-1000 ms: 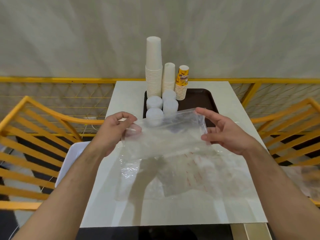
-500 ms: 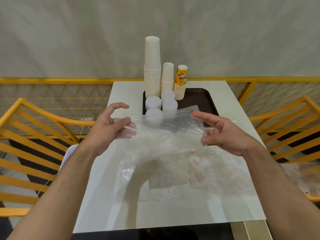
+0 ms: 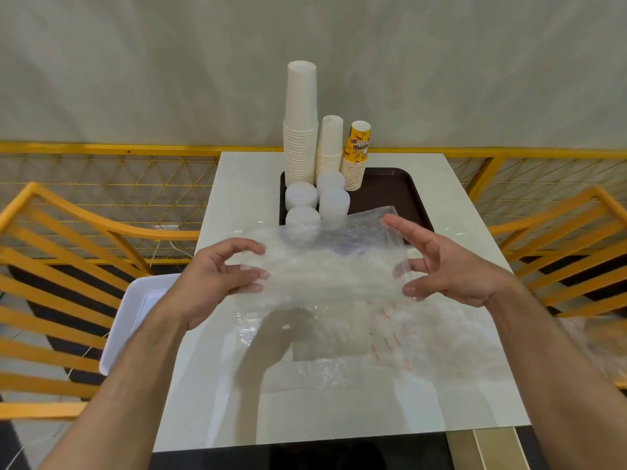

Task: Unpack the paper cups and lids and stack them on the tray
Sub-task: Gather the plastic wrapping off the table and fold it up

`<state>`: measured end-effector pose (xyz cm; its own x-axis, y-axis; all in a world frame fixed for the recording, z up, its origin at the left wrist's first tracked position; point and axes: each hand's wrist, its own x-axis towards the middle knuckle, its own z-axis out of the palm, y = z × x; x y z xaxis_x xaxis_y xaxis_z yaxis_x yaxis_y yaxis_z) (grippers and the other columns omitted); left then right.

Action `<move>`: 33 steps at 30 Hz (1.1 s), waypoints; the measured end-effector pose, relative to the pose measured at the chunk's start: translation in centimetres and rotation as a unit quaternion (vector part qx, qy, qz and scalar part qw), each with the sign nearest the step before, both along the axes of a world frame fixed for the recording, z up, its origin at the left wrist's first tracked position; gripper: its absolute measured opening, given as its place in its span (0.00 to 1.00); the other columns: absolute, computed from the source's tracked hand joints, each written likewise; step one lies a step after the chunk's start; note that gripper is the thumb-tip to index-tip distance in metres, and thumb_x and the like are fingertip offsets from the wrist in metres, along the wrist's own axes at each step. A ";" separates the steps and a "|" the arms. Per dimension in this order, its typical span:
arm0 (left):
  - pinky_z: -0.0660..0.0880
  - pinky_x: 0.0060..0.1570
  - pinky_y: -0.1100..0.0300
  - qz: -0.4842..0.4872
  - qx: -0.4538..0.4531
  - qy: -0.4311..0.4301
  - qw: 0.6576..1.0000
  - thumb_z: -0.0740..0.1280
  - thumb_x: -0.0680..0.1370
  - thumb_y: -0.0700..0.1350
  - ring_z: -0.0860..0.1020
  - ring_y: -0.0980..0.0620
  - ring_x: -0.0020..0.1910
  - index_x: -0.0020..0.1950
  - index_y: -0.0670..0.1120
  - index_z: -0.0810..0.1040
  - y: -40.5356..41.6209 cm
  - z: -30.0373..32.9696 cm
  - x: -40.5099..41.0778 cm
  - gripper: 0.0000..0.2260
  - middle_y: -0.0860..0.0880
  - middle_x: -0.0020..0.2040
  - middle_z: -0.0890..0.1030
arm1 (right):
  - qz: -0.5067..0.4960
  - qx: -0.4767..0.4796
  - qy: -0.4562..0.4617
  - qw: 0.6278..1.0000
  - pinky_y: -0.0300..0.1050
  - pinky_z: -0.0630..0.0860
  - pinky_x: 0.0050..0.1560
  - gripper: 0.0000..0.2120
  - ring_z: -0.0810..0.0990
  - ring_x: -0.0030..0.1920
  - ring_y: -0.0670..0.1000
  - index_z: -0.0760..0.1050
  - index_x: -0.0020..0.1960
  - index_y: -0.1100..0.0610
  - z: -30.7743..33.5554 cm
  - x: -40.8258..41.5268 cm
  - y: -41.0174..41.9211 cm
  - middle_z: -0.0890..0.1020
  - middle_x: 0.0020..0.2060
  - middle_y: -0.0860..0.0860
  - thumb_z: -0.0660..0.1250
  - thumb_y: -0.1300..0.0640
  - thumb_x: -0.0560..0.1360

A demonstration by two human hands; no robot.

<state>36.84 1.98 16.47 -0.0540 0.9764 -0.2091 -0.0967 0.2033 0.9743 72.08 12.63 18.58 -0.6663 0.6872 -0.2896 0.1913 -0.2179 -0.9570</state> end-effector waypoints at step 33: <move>0.83 0.41 0.42 -0.121 -0.183 0.115 0.969 0.74 0.70 0.27 0.73 0.47 0.59 0.79 0.62 0.57 -5.2 -11.1 -1.7 0.49 0.63 0.75 0.55 | 0.021 0.275 -0.335 0.901 0.40 0.66 0.61 0.29 0.66 0.64 0.50 0.70 0.71 0.46 -14.2 -7.1 -7.5 0.68 0.65 0.47 0.73 0.58 0.73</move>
